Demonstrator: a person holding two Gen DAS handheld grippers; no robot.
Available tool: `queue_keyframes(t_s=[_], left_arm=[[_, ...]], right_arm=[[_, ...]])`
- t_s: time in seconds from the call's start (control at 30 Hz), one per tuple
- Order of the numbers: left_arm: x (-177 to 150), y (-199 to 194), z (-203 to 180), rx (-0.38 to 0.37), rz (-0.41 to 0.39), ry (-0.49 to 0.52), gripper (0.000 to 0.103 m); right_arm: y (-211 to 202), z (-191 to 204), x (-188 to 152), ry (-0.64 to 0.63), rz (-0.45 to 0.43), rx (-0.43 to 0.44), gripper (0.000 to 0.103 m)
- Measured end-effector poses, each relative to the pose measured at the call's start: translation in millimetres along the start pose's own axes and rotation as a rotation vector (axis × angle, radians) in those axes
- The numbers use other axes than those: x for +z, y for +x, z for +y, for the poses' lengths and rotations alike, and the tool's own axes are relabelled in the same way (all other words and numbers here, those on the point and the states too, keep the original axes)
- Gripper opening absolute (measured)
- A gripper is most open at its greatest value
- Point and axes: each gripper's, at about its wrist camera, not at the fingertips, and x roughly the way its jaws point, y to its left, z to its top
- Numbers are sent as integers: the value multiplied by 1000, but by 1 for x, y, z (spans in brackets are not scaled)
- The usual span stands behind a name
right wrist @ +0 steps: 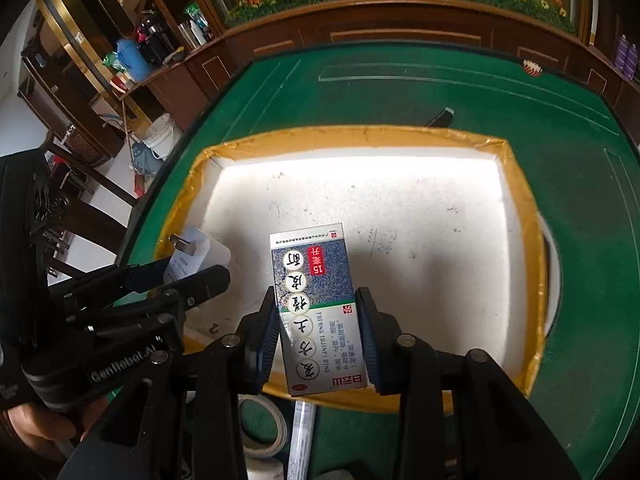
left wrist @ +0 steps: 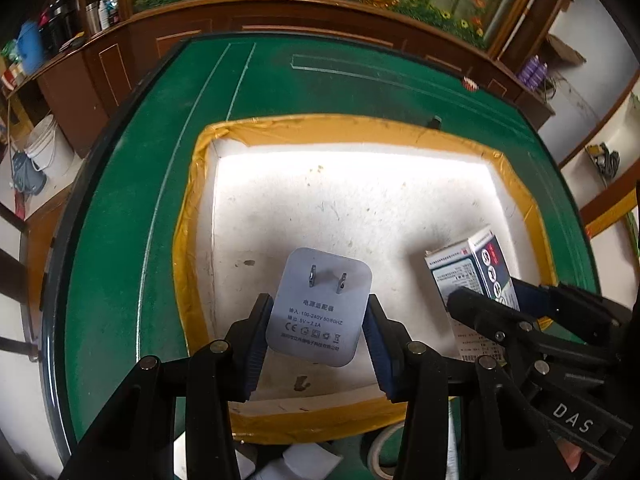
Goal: Organize rigid objects
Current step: 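Carry the adapter with the left tool while the right tool carries the box over the tray, then open the left tool to drop the adapter while the right tool releases the box in the tray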
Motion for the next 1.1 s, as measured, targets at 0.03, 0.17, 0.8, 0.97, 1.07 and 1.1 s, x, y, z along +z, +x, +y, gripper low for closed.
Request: queue_keyframes(t_s=[0.03, 0.17, 0.8, 0.97, 1.07, 1.1], left_arm=[[-1, 3, 1, 1, 5, 6, 48], [-5, 9, 6, 0, 19, 29, 48], [-12, -2, 0, 35, -36, 76, 72], [-16, -17, -1, 45, -60, 66, 81], [-20, -27, -1, 52, -73, 58, 87], [-23, -31, -1, 57, -79, 54, 91]], right_arm=[[4, 0, 0, 2, 8, -2, 35], [16, -2, 0, 11, 25, -7, 35], [23, -7, -6, 35, 25, -37, 49], [3, -9, -7, 18, -13, -47, 57], [-13, -10, -9, 2, -40, -52, 67], [-18, -10, -10, -3, -48, -54, 73]])
